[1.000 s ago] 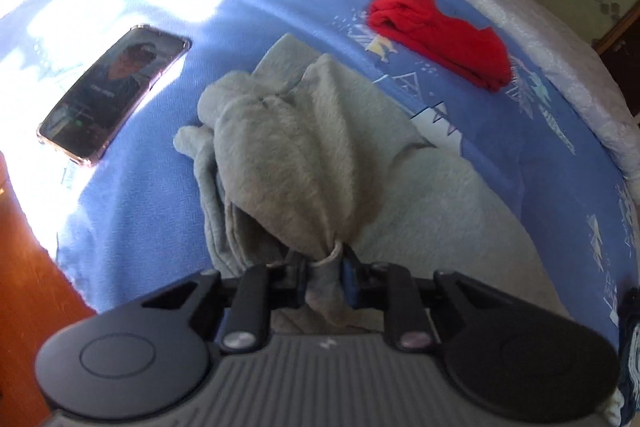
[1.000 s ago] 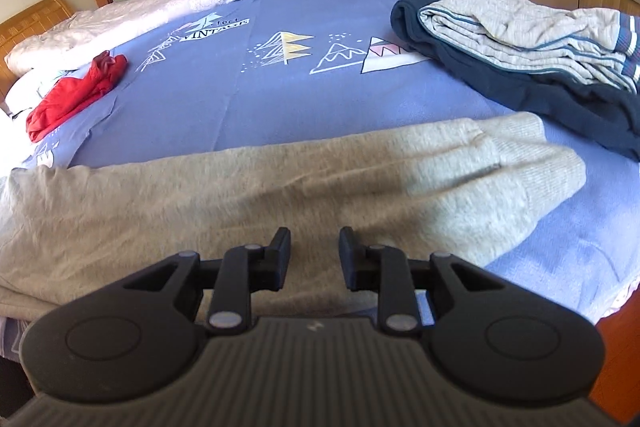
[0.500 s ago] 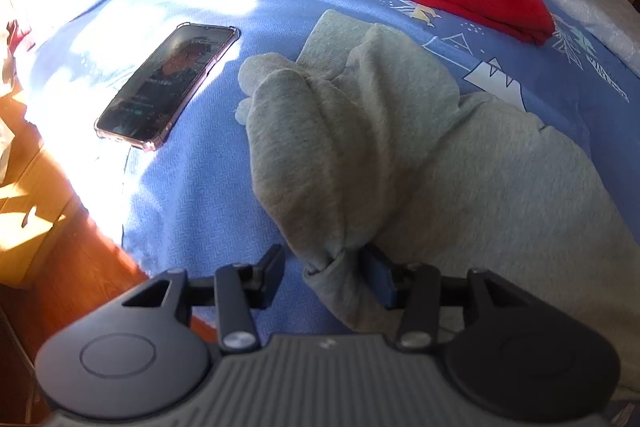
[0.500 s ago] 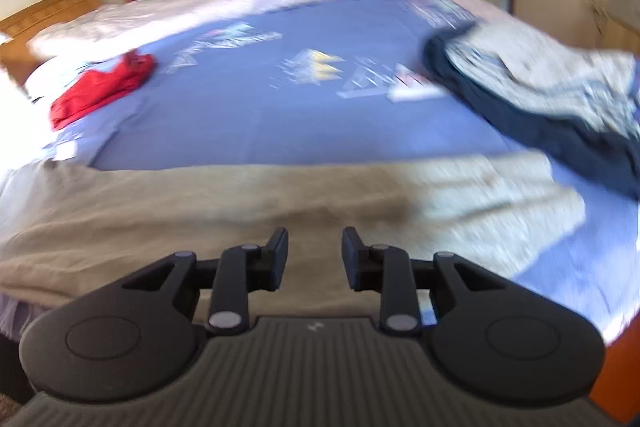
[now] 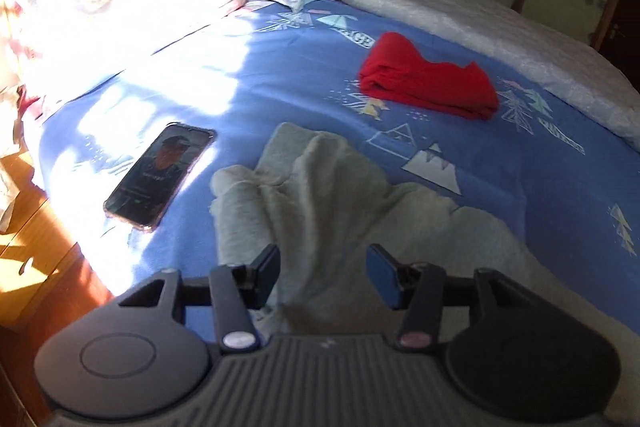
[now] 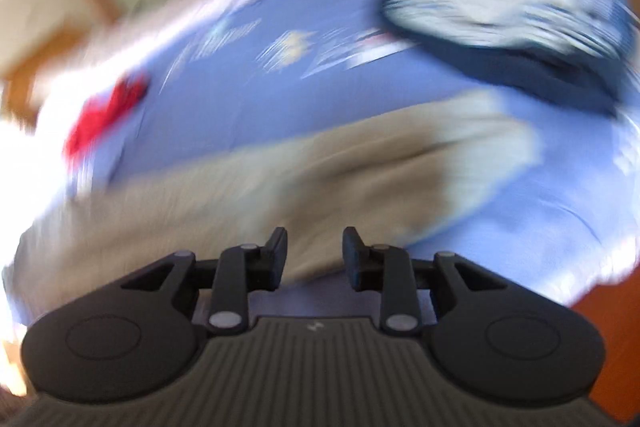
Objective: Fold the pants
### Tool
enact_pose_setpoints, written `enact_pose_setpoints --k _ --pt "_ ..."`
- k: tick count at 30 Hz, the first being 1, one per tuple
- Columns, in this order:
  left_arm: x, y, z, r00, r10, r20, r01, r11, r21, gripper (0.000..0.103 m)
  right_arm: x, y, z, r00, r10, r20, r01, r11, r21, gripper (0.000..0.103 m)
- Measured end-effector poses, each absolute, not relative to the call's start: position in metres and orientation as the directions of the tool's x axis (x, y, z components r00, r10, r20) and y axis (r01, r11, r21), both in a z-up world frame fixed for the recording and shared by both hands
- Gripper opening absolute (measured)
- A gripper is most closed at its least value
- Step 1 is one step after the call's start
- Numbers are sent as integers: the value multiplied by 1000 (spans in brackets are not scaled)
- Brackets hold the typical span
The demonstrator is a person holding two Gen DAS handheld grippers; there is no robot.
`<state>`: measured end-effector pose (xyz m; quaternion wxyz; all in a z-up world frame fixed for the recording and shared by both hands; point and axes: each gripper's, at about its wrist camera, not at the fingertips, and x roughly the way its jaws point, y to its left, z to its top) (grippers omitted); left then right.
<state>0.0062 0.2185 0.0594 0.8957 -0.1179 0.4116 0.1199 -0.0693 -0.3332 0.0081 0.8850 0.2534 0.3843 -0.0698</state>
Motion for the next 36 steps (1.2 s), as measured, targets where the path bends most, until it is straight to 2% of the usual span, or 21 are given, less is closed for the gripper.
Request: enact_pose_setpoints --k 2,5,11,15,17,21,23,24,26,28,30,36 --pt "17 194 53 631 59 -773 -238 964 -120 50 -86 -361 3 727 21 -687 424 773 473 36" --pt "32 154 37 616 -38 -787 -120 983 -142 50 -108 -385 -9 762 -13 -648 498 651 573 46" --pt "54 85 -9 534 -164 -829 56 986 -159 50 -117 -408 -41 807 11 -591 516 473 714 47" --pt "68 62 -44 488 -79 -869 81 996 -45 51 -107 -414 -53 828 25 -560 498 425 756 46" --pt "66 53 -49 536 -27 -844 119 992 43 60 -104 -415 -54 844 19 -536 474 443 761 46" --pt "71 46 -47 522 4 -853 103 992 68 63 -101 -420 -61 868 -5 -497 457 399 795 46" --pt "77 49 -47 513 -6 -858 92 995 49 65 -103 -422 -60 871 -10 -491 458 375 806 42" --pt "78 50 -46 510 -9 -860 91 995 43 65 -103 -422 -60 867 -9 -498 463 380 801 26" --pt "80 52 -43 501 -18 -865 91 995 32 64 -100 -422 -55 848 1 -530 489 383 784 21" --pt "81 59 -37 486 -49 -872 84 996 -9 60 -105 -416 -41 870 14 -493 450 388 805 21" --pt "79 70 -27 483 -133 -866 76 991 -110 60 -103 -402 -16 888 33 -459 394 459 796 21" --pt "66 93 11 525 -383 -760 123 918 -378 61 -61 -326 52 906 194 -377 165 658 735 21"
